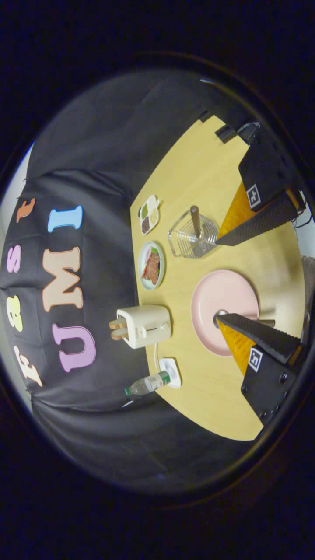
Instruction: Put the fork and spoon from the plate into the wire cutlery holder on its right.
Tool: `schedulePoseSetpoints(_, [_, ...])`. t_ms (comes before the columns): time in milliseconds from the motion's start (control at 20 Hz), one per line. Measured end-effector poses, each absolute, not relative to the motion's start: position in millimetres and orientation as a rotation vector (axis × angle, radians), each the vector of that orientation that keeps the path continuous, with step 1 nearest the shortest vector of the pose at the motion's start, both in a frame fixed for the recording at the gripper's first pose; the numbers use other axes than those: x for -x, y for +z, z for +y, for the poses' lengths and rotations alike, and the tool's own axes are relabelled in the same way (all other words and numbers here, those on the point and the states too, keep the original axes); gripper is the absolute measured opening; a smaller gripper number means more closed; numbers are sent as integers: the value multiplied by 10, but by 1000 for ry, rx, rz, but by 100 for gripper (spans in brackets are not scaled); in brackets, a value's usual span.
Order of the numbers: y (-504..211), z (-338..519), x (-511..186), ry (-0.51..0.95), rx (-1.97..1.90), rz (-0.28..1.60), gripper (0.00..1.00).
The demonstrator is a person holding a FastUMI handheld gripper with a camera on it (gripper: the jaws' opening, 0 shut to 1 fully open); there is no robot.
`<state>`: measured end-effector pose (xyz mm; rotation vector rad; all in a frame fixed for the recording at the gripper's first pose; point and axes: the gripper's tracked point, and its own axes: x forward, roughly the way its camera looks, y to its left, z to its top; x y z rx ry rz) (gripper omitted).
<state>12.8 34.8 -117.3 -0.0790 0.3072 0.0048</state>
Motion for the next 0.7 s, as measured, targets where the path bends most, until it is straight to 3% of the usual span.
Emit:
schedulePoseSetpoints(650, [-2397,838,-73,133,103,603,98])
schedulePoseSetpoints(700, [-2437,848,-79,136,101,611,90])
